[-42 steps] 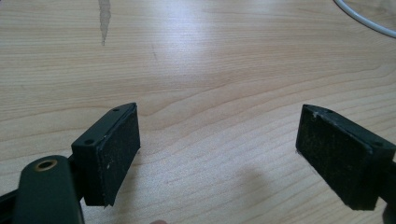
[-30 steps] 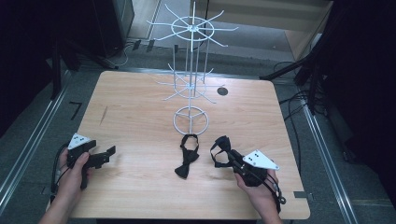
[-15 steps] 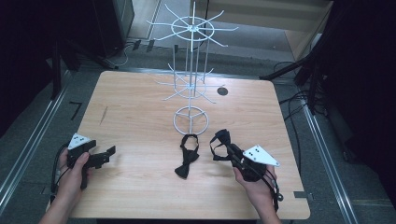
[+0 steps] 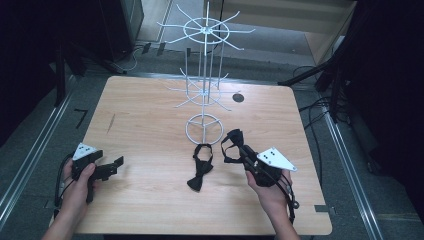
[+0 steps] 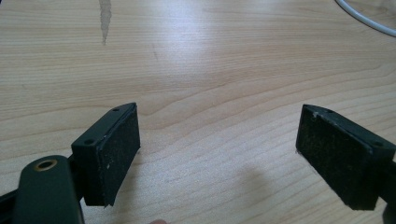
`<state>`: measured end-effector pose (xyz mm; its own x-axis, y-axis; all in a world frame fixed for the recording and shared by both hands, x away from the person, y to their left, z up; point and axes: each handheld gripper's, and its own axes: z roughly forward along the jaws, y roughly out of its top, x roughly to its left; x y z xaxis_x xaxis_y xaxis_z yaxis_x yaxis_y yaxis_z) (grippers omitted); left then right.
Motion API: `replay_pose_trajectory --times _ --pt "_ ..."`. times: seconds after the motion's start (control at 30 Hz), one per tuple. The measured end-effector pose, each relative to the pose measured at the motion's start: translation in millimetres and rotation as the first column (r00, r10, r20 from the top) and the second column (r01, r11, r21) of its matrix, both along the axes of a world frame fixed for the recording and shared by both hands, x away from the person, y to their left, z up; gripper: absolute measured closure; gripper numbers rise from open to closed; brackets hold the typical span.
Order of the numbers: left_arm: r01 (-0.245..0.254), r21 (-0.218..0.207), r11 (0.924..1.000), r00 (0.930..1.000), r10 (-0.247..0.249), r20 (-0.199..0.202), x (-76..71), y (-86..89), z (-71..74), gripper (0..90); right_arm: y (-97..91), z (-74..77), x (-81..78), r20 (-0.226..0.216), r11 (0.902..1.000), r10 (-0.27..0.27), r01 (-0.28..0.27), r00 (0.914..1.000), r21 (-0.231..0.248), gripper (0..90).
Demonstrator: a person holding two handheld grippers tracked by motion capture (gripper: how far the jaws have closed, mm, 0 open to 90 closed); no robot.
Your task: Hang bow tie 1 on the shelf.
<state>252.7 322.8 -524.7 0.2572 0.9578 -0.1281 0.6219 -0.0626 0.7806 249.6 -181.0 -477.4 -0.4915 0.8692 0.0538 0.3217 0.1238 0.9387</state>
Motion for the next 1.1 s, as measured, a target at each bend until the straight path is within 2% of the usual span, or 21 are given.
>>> replay_pose_trajectory --times 0.17,0.37,0.4,0.5,0.57,0.8,1.1 --pt "-0.001 0.005 1.0000 1.0000 0.001 0.003 -0.3 -0.2 0.2 14.3 3.6 4.7 4.6 0.002 1.0000 -0.002 0.002 1.0000 0.006 78.5" --pt "-0.006 0.009 0.9999 0.9999 0.006 0.012 -0.8 -0.7 0.3 14.3 4.8 9.8 14.9 -0.014 0.9992 -0.034 0.034 0.9993 0.021 78.5" --pt "-0.010 0.008 0.9999 0.9998 0.010 0.016 -1.1 -0.9 0.3 14.3 4.8 11.1 20.9 -0.018 0.9983 -0.049 0.049 0.9986 0.032 78.5" --pt "-0.009 0.005 0.9999 0.9998 0.009 0.017 -1.8 -0.5 0.7 14.3 4.9 13.3 30.3 -0.009 0.9974 -0.069 0.069 0.9976 0.020 78.5" --pt "-0.010 0.003 1.0000 0.9998 0.010 0.017 -1.8 -0.3 0.6 14.3 4.4 16.2 35.9 -0.005 0.9963 -0.077 0.077 0.9970 0.038 78.5" --pt "-0.010 0.000 0.9999 0.9998 0.010 0.017 -1.8 -0.1 0.5 14.3 9.5 22.4 48.0 0.019 0.9952 -0.083 0.082 0.9964 0.053 78.5" --pt "-0.001 0.005 1.0000 0.9999 0.001 0.015 -1.2 -1.1 0.2 14.2 12.4 22.1 56.3 0.017 0.9944 -0.085 0.083 0.9963 0.066 78.5"
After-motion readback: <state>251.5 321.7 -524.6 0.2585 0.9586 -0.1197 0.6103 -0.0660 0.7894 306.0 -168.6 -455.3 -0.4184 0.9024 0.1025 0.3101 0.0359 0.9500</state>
